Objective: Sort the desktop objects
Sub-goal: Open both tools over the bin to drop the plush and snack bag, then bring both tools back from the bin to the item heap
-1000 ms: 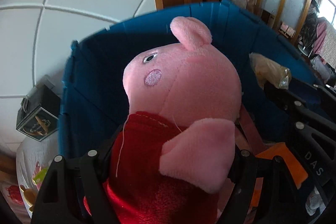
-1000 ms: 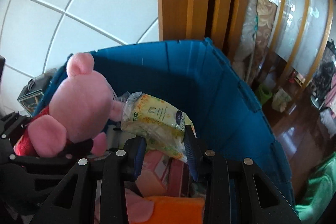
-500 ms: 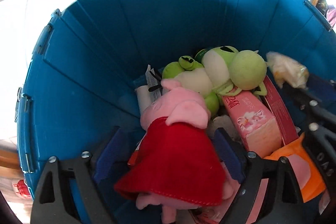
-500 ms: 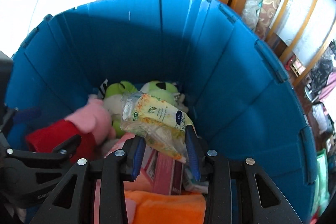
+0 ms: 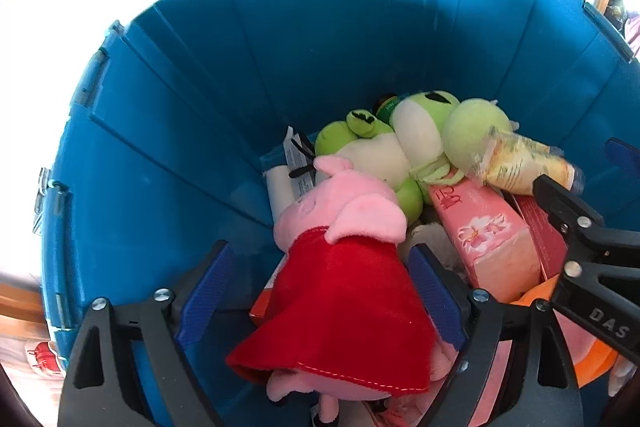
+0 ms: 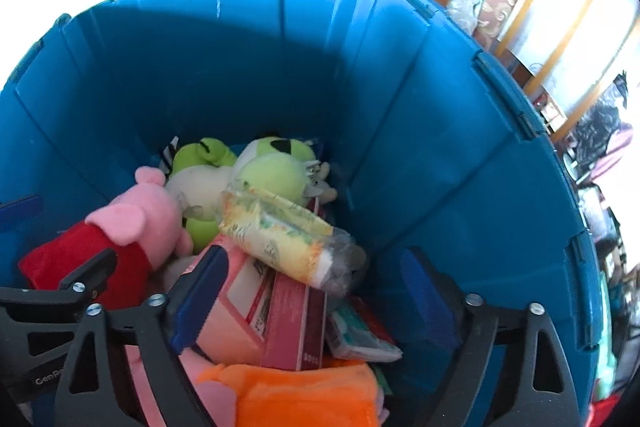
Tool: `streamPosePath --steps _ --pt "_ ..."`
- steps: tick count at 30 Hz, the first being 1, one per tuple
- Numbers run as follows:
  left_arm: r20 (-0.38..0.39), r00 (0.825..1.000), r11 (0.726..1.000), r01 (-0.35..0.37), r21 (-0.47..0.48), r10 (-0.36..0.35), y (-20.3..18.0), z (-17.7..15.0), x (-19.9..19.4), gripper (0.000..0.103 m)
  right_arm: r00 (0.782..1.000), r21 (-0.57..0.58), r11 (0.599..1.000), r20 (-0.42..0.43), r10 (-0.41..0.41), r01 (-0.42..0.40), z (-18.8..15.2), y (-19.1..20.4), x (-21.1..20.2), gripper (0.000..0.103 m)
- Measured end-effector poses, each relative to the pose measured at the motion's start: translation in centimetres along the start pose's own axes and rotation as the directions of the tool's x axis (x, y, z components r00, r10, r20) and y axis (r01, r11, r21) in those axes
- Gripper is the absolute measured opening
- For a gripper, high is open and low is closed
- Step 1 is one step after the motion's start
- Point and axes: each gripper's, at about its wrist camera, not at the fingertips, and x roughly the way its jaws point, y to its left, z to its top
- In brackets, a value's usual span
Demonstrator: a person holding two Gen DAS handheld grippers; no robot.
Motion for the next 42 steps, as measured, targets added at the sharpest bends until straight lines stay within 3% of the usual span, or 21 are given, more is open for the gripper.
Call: streamPosePath --steps 1,4,8,14,22,28,31,36,39,42 --pt "0.011 1.0 1.0 -0.001 0.002 0.001 0.0 0.0 -0.2 0.089 1.0 0.006 1.0 0.013 0.007 -0.007 0.1 -0.2 -0.4 0.103" --pt "0.075 0.996 0.999 0.045 0.006 -0.045 -0.1 0.0 -1.5 0.089 0.996 0.03 0.997 0.059 0.063 -0.065 0.3 -0.9 -1.6 0.103" --pt "0.151 0.988 1.0 0.02 0.008 -0.021 0.1 -0.4 -4.1 0.089 0.985 0.033 0.992 0.123 0.118 -0.123 0.3 -1.0 -3.7 0.103" --pt "0.217 0.975 0.999 0.051 0.019 -0.054 1.8 -1.7 -9.5 0.089 0.956 0.004 0.981 0.224 0.19 -0.196 0.4 -1.1 -8.2 0.103" --pt "0.407 0.91 0.997 0.073 0.024 -0.076 5.7 -7.0 -17.9 0.096 0.894 -0.079 0.96 0.35 0.278 -0.267 -2.2 0.6 -16.9 0.103" --pt "0.524 0.851 0.998 0.055 -0.026 -0.033 10.2 -12.6 -21.7 0.102 0.842 -0.14 0.949 0.439 0.314 -0.281 -5.8 4.2 -23.0 0.103" --pt "0.552 0.834 0.996 0.054 -0.068 -0.008 13.1 -15.5 -22.7 0.102 0.813 -0.17 0.94 0.472 0.342 -0.297 -7.8 6.5 -25.2 0.103" --pt "0.555 0.83 0.99 0.036 -0.134 0.045 18.8 -20.4 -22.9 0.102 0.767 -0.26 0.908 0.488 0.417 -0.329 -11.4 12.7 -27.9 0.103" --pt "0.526 0.845 0.982 0.012 -0.189 0.091 22.7 -23.3 -21.8 0.102 0.751 -0.314 0.882 0.468 0.467 -0.352 -13.0 16.8 -28.5 0.103" --pt "0.482 0.868 0.971 -0.003 -0.238 0.121 26.5 -26.2 -20.1 0.102 0.752 -0.352 0.864 0.439 0.492 -0.36 -14.4 21.0 -28.1 0.103"
